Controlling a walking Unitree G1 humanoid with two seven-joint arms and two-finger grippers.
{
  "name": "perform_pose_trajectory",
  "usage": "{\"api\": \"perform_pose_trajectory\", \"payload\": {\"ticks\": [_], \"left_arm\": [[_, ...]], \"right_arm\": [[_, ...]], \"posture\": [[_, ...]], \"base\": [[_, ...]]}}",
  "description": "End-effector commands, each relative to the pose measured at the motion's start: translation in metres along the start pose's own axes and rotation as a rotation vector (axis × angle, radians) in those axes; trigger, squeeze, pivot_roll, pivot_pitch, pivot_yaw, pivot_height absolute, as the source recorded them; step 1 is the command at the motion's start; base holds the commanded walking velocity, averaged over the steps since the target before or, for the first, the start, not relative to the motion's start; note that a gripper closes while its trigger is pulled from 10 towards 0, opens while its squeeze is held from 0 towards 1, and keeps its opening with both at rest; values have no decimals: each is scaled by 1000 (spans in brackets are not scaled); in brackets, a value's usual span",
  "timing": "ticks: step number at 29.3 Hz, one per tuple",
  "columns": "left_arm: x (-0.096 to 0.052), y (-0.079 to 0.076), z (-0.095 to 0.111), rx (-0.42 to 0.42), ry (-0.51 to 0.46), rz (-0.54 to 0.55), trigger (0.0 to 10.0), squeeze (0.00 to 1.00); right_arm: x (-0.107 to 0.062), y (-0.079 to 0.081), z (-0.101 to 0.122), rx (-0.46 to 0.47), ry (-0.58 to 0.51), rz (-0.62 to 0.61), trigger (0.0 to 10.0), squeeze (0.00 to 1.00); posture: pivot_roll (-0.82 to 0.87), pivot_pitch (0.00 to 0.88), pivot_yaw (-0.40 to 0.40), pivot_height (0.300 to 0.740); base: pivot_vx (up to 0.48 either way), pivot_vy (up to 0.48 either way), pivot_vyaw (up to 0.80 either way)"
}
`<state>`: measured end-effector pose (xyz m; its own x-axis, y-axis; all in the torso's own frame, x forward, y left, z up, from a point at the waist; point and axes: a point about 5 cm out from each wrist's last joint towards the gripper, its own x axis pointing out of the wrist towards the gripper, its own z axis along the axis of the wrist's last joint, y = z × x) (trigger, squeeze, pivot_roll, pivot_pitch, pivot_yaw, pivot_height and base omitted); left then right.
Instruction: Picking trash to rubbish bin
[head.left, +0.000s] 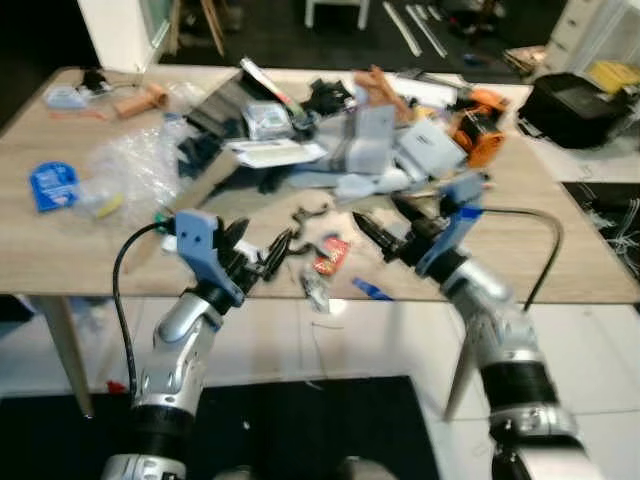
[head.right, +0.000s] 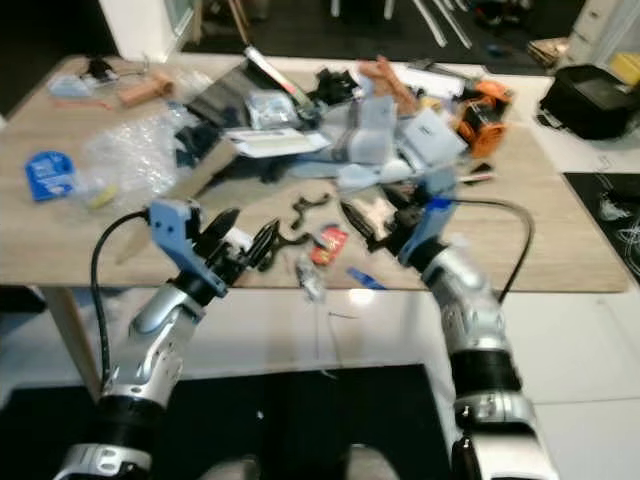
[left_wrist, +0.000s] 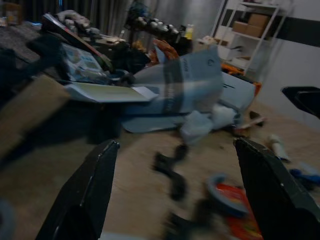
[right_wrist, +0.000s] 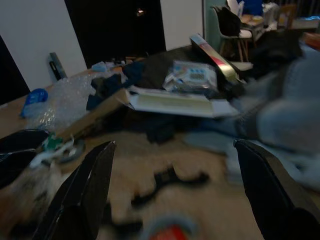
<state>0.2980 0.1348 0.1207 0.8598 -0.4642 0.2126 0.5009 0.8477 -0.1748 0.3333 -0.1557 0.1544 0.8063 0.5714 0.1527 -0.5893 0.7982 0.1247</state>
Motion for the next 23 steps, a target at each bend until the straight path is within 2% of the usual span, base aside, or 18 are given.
{"api": "perform_pose_trajectory", "payload": {"ticks": [1, 9, 11, 18, 23], "left_arm": [[-4, 2, -4, 0, 17, 11, 10000, 0], [-4, 2, -3, 1, 14, 12, 10000, 0], [-4, 3, -3, 3, 12, 13, 10000, 0], [-5, 3, -3, 11, 10, 13, 10000, 0], [-6, 3, -2, 18, -5, 2, 10000, 0]], "right_arm": [[1, 3, -4, 14, 8, 5, 10000, 0], [2, -2, -3, -7, 15, -51, 10000, 0], [2, -9, -1, -3, 9, -104, 10000, 0], [0, -17, 2, 8, 0, -159, 10000, 0], [0, -19, 1, 20, 22, -167, 10000, 0]], "posture": [[-69, 0, -30, 740], [-67, 0, -30, 740], [-67, 0, -30, 740], [-67, 0, -30, 740], [-67, 0, -30, 740]], "base": [[480, 0, 0], [480, 0, 0], [480, 0, 0], [448, 0, 0], [0, 0, 0]]}}
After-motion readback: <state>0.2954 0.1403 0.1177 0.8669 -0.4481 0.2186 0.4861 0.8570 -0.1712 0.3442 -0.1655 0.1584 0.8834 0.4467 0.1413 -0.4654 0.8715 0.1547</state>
